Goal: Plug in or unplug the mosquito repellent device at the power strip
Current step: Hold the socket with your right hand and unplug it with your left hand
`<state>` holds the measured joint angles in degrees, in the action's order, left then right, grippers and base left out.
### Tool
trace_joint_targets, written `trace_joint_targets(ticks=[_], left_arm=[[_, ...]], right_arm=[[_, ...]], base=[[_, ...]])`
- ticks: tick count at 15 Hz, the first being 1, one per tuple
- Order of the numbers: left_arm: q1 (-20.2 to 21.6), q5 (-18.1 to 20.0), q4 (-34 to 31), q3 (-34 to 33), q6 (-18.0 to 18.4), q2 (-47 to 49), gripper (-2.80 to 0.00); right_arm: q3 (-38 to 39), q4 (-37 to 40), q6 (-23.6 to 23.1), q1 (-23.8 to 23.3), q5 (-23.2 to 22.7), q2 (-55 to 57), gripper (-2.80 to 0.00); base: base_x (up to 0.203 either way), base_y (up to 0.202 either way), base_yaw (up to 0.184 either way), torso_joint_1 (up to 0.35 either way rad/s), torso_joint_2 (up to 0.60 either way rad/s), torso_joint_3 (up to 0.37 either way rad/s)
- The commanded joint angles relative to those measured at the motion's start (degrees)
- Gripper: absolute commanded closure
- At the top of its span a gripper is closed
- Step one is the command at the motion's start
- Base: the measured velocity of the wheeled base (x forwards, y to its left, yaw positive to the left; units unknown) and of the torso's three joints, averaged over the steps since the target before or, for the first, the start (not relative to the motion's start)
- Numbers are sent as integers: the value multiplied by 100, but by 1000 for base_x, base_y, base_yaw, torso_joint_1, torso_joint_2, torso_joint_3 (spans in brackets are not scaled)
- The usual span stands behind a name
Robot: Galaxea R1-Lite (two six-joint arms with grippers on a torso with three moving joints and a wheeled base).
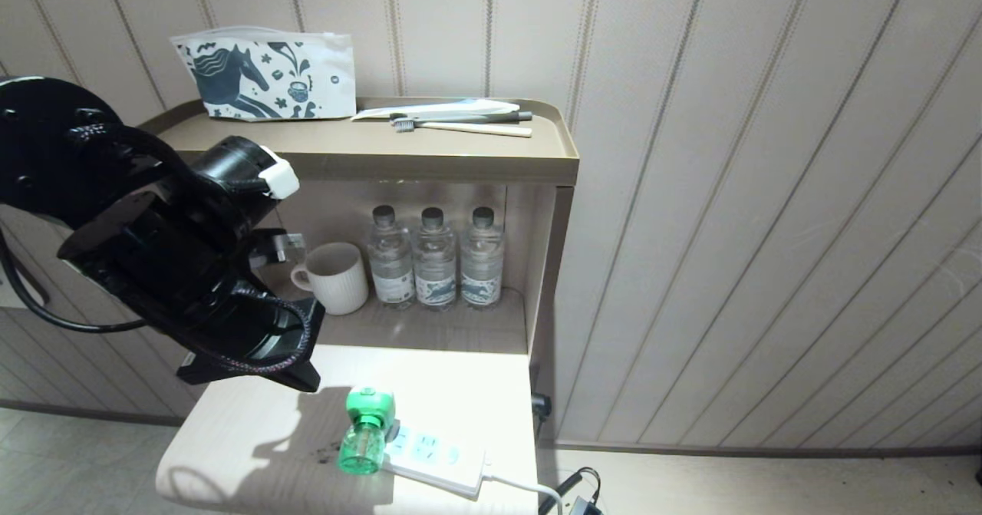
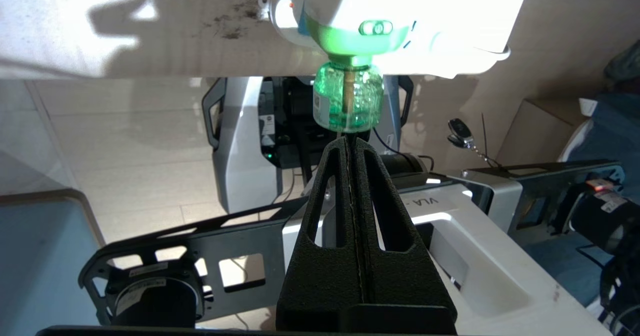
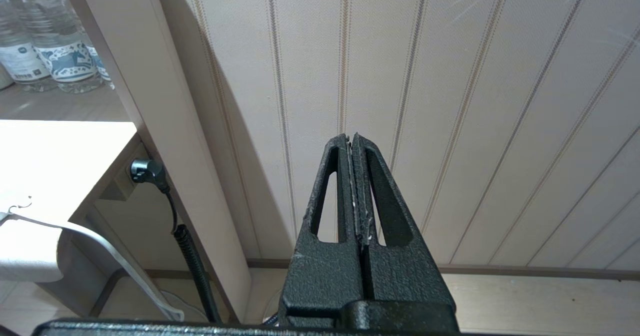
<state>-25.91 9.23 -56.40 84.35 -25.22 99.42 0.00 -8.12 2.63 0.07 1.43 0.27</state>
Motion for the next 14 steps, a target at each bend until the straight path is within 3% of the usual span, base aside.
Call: trace_joint_targets(ticks=[1,2,3,6,14], left_arm=[[-36,5,0,-4,-27,273,0],[-53,1,52,22,-33,356,0],[-58,-33,117,61,-35,422,-280],[-214,-309,198,157,-142,638,-280],[-442,-389,549,241,-136,1460,-280]], right_arm=[[0,-5,0,1,-2,0,0],[0,-5,0,1,-2,0,0],[0,-5,0,1,7,0,0],[0,-5,0,1,-2,0,0],[0,-5,0,-7,-1,0,0]], base=[[0,0,0,0,0,0],[0,0,0,0,0,0],[0,0,0,0,0,0],[0,0,0,0,0,0],[0,0,0,0,0,0]])
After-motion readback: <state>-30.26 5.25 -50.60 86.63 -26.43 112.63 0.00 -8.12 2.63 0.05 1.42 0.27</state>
